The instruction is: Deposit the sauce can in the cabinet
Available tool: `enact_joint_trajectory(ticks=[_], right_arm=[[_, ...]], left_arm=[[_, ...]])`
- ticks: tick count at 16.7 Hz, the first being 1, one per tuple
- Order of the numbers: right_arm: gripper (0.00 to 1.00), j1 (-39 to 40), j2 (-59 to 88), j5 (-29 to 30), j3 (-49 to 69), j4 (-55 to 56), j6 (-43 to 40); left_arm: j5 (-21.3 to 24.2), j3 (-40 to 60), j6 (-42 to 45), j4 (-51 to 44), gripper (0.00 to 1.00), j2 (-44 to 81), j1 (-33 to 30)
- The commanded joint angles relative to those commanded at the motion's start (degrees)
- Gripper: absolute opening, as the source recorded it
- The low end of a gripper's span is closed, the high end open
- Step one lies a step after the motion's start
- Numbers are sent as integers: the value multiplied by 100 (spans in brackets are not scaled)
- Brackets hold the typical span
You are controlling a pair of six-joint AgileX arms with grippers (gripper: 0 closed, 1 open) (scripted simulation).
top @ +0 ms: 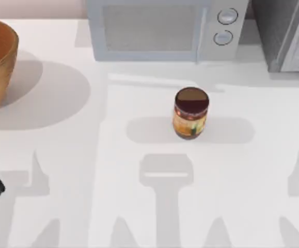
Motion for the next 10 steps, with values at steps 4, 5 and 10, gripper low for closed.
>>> enact_joint_trajectory(ticks=[4, 5, 10], right_arm=[[100, 8, 169, -99, 96, 58, -26], [100, 21, 342, -203, 189, 114, -55], [100, 209, 1978, -1269, 1003, 575, -396]], left_arm=[[0, 0, 0, 0, 100, 0, 0], [0, 0, 0, 0, 100, 0, 0], [0, 0, 0, 0, 100, 0, 0]])
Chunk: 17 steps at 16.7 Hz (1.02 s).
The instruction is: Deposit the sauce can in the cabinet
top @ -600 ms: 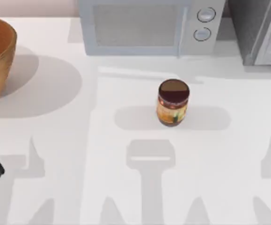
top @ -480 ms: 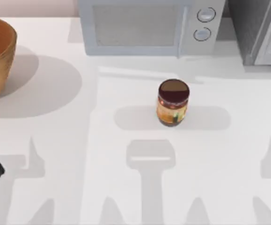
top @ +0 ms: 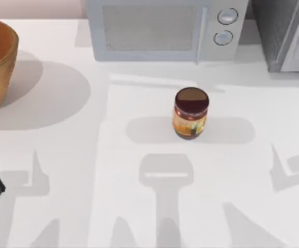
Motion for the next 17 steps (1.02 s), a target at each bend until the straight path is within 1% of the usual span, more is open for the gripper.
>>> enact_joint_trajectory(ticks=[5, 12, 15, 17], right_arm=[[100, 324, 2555, -1744, 1221, 638, -631], [100, 583, 6860, -4384, 3311, 1672, -1775], [100, 561, 8640, -5303, 4177, 2096, -2263], [100, 522, 9691, -5804, 4683, 2343, -2554]], left_arm=[[0, 0, 0, 0, 100, 0, 0], [0, 0, 0, 0, 100, 0, 0], [0, 0, 0, 0, 100, 0, 0], [0, 0, 0, 0, 100, 0, 0]])
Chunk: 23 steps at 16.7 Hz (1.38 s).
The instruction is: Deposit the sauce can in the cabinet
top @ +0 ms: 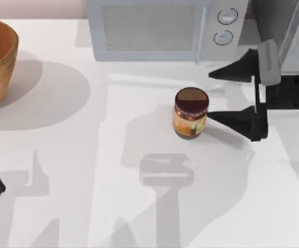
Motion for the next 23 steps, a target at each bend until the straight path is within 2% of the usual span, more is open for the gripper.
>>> enact_joint_trajectory(ticks=[4, 8, 15, 23], right_arm=[[100, -97, 1516, -700, 750, 363, -434], [100, -146, 2068, -963, 1041, 501, -604], [100, -107, 2075, -938, 1036, 582, -511], [100, 442, 2453, -437, 1191, 2145, 835]], left_arm=[[0, 0, 0, 0, 100, 0, 0], [0, 0, 0, 0, 100, 0, 0], [0, 0, 0, 0, 100, 0, 0], [0, 0, 0, 0, 100, 0, 0]])
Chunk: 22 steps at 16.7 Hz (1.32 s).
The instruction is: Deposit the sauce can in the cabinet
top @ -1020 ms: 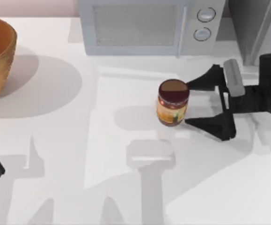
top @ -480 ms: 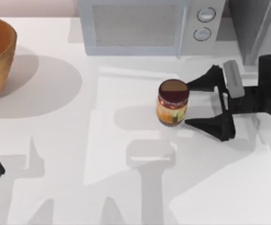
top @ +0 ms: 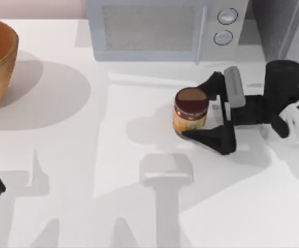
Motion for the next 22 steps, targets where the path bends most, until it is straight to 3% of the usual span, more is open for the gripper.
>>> enact_joint_trajectory(ticks=[7, 20, 22], right_arm=[[100, 207, 76, 194, 3, 337, 277], [2, 207, 76, 194, 3, 337, 277], [0, 207, 76, 194, 3, 337, 277]], left_arm=[[0, 0, 0, 0, 100, 0, 0], [0, 0, 0, 0, 100, 0, 0], [0, 0, 0, 0, 100, 0, 0]])
